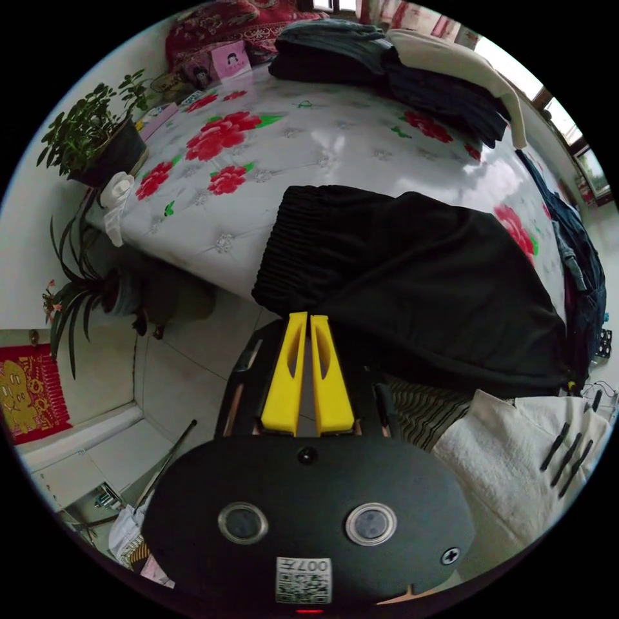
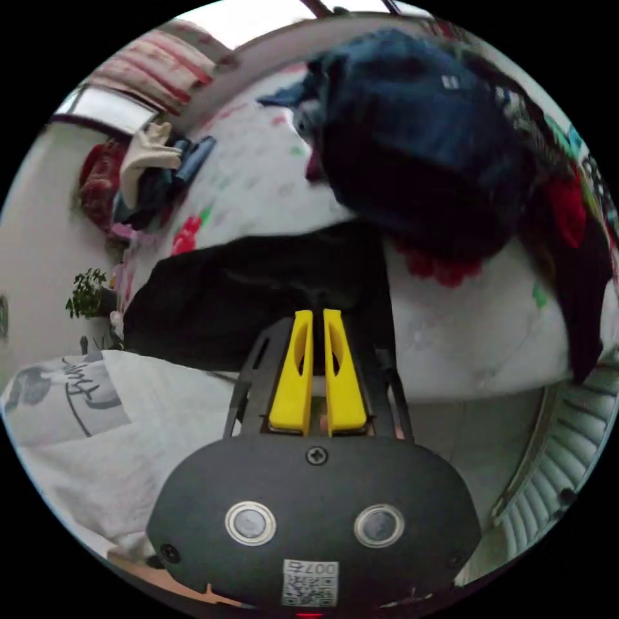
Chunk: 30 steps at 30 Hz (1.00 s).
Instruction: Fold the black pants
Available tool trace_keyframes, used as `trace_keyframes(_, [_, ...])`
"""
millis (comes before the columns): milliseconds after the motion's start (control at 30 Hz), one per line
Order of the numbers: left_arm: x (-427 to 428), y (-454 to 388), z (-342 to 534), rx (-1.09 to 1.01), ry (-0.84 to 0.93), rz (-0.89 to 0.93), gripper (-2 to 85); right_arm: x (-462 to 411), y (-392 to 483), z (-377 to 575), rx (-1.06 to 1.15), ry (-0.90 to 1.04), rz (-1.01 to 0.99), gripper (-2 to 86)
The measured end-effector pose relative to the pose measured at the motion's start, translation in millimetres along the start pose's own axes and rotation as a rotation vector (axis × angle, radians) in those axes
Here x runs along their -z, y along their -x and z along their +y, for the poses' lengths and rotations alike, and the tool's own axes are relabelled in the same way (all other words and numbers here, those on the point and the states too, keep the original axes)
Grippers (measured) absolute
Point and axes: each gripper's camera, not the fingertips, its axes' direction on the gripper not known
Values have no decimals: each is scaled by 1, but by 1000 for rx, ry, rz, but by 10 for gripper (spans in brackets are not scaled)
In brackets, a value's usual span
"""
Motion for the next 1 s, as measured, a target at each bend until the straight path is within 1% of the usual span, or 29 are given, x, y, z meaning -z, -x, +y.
trace_keyframes(67, [8,-1,4,-16,-31,11,-10,50,28,-3,209,-198,30,7])
trace_keyframes(133, [12,0,10,-15,-37,9,-10,75,46,4,342,-293,113,6])
trace_keyframes(200, [9,3,13,1,-13,-7,-10,80,53,13,411,-316,198,5])
trace_keyframes(233, [4,5,13,14,14,-16,-10,68,48,16,413,-267,252,5])
trace_keyframes(300, [-3,4,11,12,41,-23,-10,35,26,17,351,-119,270,5])
trace_keyframes(367, [-7,0,8,-10,65,-44,-10,-21,-21,18,161,110,220,4])
trace_keyframes(467, [-10,-9,1,-89,117,-139,-10,-55,-64,30,-23,190,119,4])
trace_keyframes(533, [-8,-14,-1,-166,142,-207,-9,-49,-71,33,-56,126,85,4])
trace_keyframes(600, [-7,-11,-2,-176,148,-214,-9,-37,-70,32,-33,66,77,3])
trace_keyframes(667, [-7,-3,-1,-147,152,-189,-8,-34,-74,29,-15,78,101,3])
trace_keyframes(733, [-7,11,5,-105,154,-133,-6,-39,-82,30,-42,97,136,2])
trace_keyframes(800, [0,23,13,-89,141,-84,-1,-41,-94,33,-96,85,120,2])
trace_keyframes(867, [13,39,23,-68,104,-67,12,-38,-111,41,-202,23,53,6])
trace_keyframes(900, [24,50,30,-53,80,-44,32,-35,-114,45,-231,-3,42,7])
trace_keyframes(967, [37,71,44,-5,58,-24,49,-24,-128,65,-361,-130,2,20])
trace_keyframes(1000, [44,86,55,38,37,1,55,-22,-132,71,-397,-162,-15,26])
